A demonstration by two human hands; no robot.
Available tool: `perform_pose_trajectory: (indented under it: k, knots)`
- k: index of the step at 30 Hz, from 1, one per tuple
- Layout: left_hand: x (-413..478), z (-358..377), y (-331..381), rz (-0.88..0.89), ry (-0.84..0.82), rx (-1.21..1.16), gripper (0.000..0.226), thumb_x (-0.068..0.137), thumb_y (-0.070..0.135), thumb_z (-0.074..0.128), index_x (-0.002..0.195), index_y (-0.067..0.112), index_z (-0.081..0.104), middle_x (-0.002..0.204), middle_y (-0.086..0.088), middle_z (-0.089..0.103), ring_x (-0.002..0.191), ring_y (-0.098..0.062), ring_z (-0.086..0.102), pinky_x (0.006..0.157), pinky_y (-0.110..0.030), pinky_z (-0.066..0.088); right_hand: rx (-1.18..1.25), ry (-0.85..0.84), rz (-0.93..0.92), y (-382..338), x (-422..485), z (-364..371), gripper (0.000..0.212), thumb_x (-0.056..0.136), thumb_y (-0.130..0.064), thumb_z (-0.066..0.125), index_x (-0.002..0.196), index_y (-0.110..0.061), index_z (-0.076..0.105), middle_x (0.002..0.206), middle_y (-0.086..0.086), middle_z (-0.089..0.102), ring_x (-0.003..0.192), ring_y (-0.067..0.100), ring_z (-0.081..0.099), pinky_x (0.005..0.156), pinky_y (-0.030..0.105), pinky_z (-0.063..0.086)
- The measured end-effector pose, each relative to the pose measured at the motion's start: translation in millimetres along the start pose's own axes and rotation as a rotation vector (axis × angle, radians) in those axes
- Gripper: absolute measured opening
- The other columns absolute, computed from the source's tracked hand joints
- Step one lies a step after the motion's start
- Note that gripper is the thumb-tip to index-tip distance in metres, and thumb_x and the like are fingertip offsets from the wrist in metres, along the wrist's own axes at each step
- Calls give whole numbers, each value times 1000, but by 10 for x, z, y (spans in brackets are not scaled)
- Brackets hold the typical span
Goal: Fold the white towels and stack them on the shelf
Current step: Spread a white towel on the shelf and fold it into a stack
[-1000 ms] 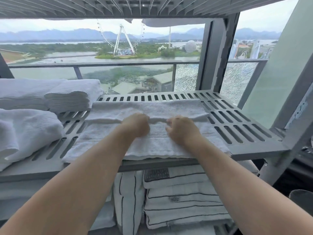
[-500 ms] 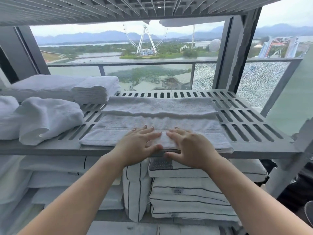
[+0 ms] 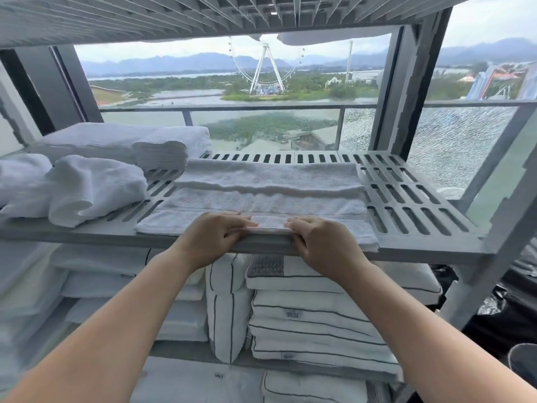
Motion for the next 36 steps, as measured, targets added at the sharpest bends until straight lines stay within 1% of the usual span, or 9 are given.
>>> perform_pose_trajectory:
  k: [3,6,9,14,18,21,27,32,36]
  knots:
    - [3,-106,34,-54,8,79,22,94,31,68,114,37,75,115,17,73,113,-1,64,100,-29,48,11,12,85,18,28,-66,16,91,-9,50,93,-17,64,77,1,65,65,28,61,51,32,44]
    - [52,-215,68,-144,30,181,15,92,40,67,103,38,78,98,10,77,95,-13,68,84,-33,50,-7,94,176,9,135,-160,16,92,-10,52,90,-18,65,77,0,66,62,25,60,49,28,42]
    - [161,-290,88,-197,74,253,12,91,40,67,96,35,77,93,6,75,95,-19,66,75,-29,44,-80,179,245,26,242,-234,21,90,-9,56,99,-20,71,85,0,69,73,25,65,65,32,52]
    - [355,-323,50,-219,134,448,15,95,35,63,103,36,75,104,2,75,101,-27,67,73,-33,49,-153,172,344,81,412,-303,34,82,-1,53,102,-24,70,87,-2,71,88,25,62,88,40,39]
    - [594,-328,5,-123,305,478,18,98,27,58,106,30,74,98,-2,76,86,-31,70,65,-33,44,-242,65,419,145,610,-362,30,79,0,50,90,-23,66,78,-1,67,90,26,60,94,43,34]
    - [841,-281,-46,-15,383,472,14,97,22,60,103,22,73,91,-8,75,81,-33,69,70,-39,48,-220,-30,470,237,796,-370,25,81,2,47,77,-19,59,75,1,60,87,27,63,101,44,34]
    - [1500,-219,-431,185,354,430,13,99,22,59,103,16,70,92,-6,73,83,-31,68,81,-43,49,-318,-41,550,490,1281,-339,20,82,-1,50,81,-21,52,76,1,55,93,25,64,109,46,28]
    - [2140,-250,-715,254,324,370,9,96,22,62,99,18,70,91,-5,74,89,-32,67,80,-41,50,-417,35,545,809,1796,-240,28,81,-1,46,89,-21,64,74,0,57,78,25,49,101,42,33]
    - [2526,-130,-895,208,202,316,14,97,23,59,101,18,71,97,-6,74,95,-31,67,85,-41,52,-410,-8,555,1101,2092,-26,33,84,0,45,94,-21,68,88,4,68,90,27,59,106,46,34]
Point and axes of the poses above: each hand's wrist, its own x-axis towards the middle knuckle, its own z-axis out of the palm, y = z × x, the point moved 1 cm from there along x, towards the middle knuckle
